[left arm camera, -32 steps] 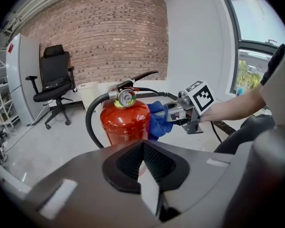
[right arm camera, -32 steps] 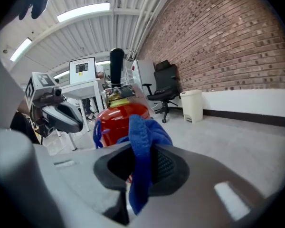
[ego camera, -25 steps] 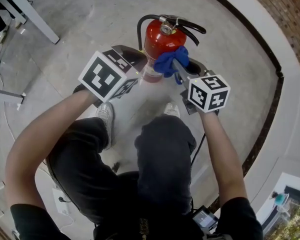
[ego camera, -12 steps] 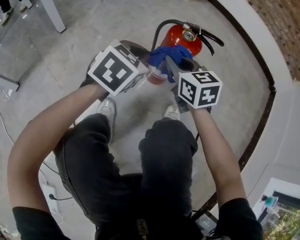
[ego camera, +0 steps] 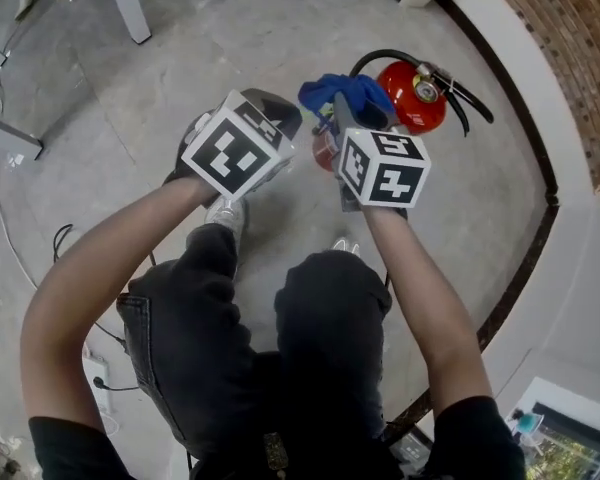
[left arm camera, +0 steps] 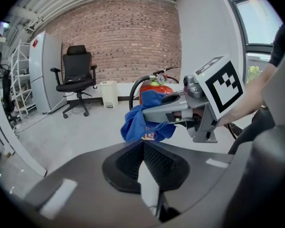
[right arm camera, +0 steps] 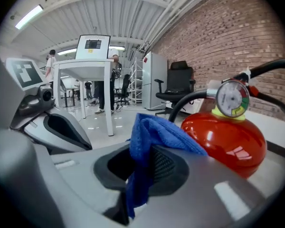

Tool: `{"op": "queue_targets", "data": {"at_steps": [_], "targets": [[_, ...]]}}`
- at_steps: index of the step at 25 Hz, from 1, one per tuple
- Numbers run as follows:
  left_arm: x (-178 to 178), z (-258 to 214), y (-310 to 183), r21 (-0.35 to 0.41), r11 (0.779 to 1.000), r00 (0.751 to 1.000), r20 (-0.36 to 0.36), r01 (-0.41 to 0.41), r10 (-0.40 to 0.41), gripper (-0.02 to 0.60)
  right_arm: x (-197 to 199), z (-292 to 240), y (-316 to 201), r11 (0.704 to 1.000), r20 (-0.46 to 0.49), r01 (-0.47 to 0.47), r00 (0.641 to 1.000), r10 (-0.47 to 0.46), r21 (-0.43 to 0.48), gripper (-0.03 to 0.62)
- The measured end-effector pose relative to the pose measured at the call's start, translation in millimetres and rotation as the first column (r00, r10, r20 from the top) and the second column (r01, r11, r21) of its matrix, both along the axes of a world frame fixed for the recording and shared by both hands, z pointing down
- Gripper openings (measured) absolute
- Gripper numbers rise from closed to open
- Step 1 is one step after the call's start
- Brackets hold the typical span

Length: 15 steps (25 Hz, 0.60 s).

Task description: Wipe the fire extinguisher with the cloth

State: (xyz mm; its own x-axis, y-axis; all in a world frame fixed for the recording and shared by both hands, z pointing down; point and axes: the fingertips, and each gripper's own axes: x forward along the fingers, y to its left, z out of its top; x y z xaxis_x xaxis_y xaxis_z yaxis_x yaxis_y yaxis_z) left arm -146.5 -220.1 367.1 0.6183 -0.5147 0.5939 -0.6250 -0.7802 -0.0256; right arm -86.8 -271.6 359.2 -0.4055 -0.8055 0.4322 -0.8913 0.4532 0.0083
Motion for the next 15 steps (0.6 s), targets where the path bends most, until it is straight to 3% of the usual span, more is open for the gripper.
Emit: {"op": "queue_targets", "data": {"at_steps": [5, 15], "targets": [[-7, 11, -5, -0.017, 1.0, 0.999, 0.046, 0.006, -0.005, 0.005, -1, 13, -10, 0.997, 0.079, -0.07, 0.995, 0.068, 0.026, 0.061], [27, 30, -4, -0.027, 0.998, 0.993, 0.109, -0.049, 0.052, 0.005, 5, 46, 13, 0.999, 0.129, 0.028, 0.991, -0.026, -0.017, 0.061]]}}
